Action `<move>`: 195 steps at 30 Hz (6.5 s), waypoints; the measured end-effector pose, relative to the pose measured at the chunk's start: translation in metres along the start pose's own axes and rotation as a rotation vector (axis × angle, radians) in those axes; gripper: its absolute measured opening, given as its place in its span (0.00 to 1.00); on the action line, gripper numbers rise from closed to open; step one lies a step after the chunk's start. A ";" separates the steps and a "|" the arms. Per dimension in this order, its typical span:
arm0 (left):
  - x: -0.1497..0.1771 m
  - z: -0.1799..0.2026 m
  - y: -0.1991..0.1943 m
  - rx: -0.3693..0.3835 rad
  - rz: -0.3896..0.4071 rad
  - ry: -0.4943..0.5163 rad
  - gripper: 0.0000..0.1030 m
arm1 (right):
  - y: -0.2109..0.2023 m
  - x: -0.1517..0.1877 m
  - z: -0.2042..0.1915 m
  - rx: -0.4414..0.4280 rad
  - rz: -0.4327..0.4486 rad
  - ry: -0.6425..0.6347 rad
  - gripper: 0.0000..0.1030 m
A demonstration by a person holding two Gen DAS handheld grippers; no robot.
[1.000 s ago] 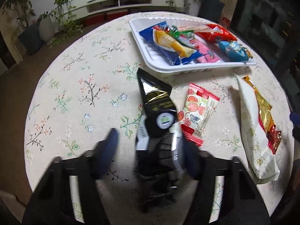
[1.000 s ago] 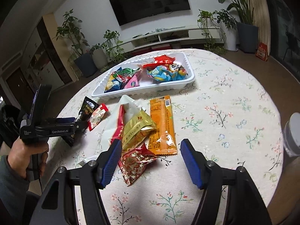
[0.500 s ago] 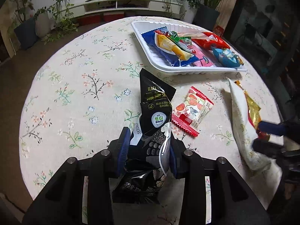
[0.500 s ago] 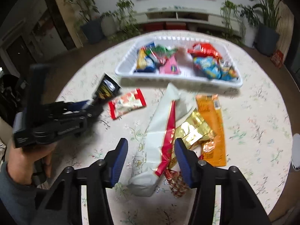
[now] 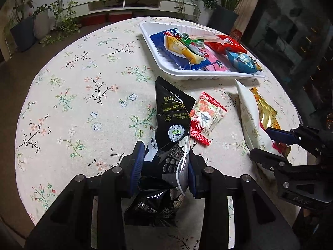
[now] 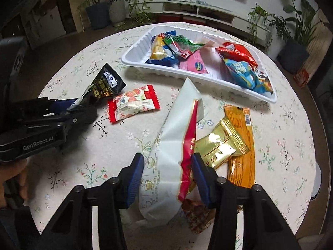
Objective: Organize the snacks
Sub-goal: 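Grasp the black packet with the left tool while the right tool grasps the white-and-red bag, then lift both packets over the white tray and open both tools to release them, then withdraw both tools from the tray back over the remaining snacks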
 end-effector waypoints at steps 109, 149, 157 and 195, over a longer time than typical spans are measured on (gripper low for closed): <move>-0.198 0.041 0.059 0.027 0.050 -0.025 0.12 | 0.017 -0.181 0.101 -0.135 0.200 -0.010 0.33; -0.158 0.033 0.011 -0.038 0.162 -0.089 0.95 | 0.009 -0.158 0.106 -0.151 0.275 0.091 0.68; -0.104 0.062 -0.053 -0.070 0.271 0.087 1.00 | -0.059 -0.107 0.129 -0.248 0.410 0.212 0.82; -0.042 0.076 -0.002 -0.068 0.023 0.214 0.99 | -0.044 0.020 0.098 -0.171 0.124 0.213 0.47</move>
Point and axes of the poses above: each gripper's, at about its wrist camera, not at the fingertips, and y roughly the way its jaws point, z to its right, x to its underside, the point moved 1 cm from there along y, roughly the way its jaws point, and after that the axes turned 8 degrees about z, right-handed, at the moved point
